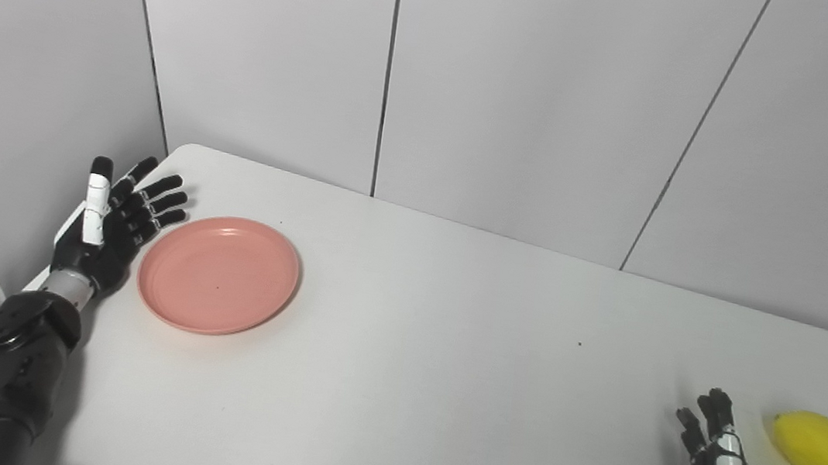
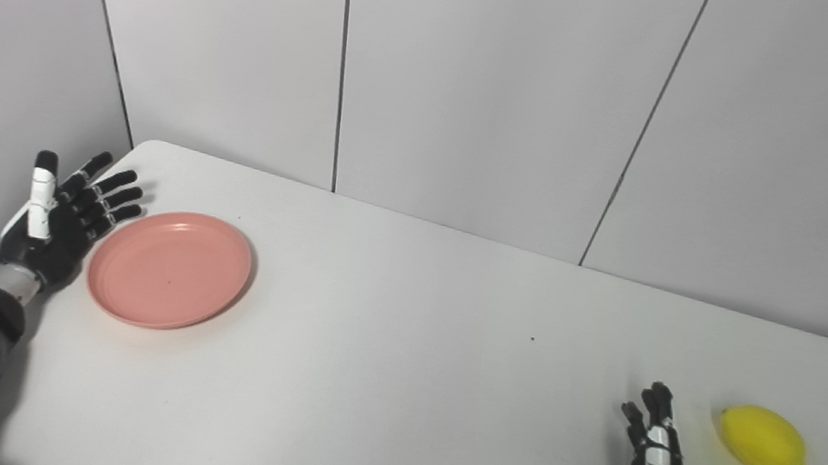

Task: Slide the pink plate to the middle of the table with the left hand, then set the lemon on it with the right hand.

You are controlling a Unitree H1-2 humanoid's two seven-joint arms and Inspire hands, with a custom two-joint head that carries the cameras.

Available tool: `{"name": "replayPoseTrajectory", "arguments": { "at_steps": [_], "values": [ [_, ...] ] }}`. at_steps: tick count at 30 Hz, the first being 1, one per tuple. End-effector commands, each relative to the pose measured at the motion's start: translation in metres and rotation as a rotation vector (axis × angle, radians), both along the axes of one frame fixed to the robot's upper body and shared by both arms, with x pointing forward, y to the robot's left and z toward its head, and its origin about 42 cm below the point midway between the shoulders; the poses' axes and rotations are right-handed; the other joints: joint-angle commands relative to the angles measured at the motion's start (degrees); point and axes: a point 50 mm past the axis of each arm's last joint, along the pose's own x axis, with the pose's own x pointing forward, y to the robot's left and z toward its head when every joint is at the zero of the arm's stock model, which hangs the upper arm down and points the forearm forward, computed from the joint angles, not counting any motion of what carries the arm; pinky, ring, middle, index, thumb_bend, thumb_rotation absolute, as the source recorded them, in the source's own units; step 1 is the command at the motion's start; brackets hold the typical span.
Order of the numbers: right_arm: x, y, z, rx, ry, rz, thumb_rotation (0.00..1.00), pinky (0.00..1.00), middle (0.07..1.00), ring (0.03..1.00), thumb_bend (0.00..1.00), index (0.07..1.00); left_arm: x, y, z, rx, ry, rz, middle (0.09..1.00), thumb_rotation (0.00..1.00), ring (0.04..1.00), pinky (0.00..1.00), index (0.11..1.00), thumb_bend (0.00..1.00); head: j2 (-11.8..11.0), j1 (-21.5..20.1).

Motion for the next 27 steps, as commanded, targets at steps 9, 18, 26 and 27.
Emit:
{"name": "replayPoseTrajectory", "arguments": {
  "at_steps": [9,18,26,27],
  "values": [
    [-0.015,0.008,-0.022,0.041,0.084,-0.001,0.95,1.00,0.971,0.931,0.71,0.963,0.011,-0.015,0.010,0.025,-0.046,-0.087,0.781,0.95,0.757,0.72,0.905,0.96,0.3,-0.1],
    [-0.013,0.008,-0.024,0.052,0.086,0.003,0.95,1.00,0.976,0.938,0.69,0.966,0.004,-0.033,0.011,0.015,-0.017,-0.117,0.804,0.97,0.769,0.72,0.921,0.95,0.4,-0.3],
    [-0.013,0.010,-0.024,0.050,0.088,-0.002,0.94,1.00,0.973,0.933,0.69,0.964,-0.006,-0.048,0.012,0.003,-0.006,-0.125,0.799,0.97,0.774,0.75,0.911,0.93,0.6,-0.4],
    [-0.013,0.010,-0.023,0.052,0.090,0.000,0.94,1.00,0.973,0.934,0.70,0.964,-0.007,-0.050,0.012,0.007,-0.003,-0.116,0.796,0.97,0.774,0.75,0.907,0.93,0.7,-0.4]
  ]
}}
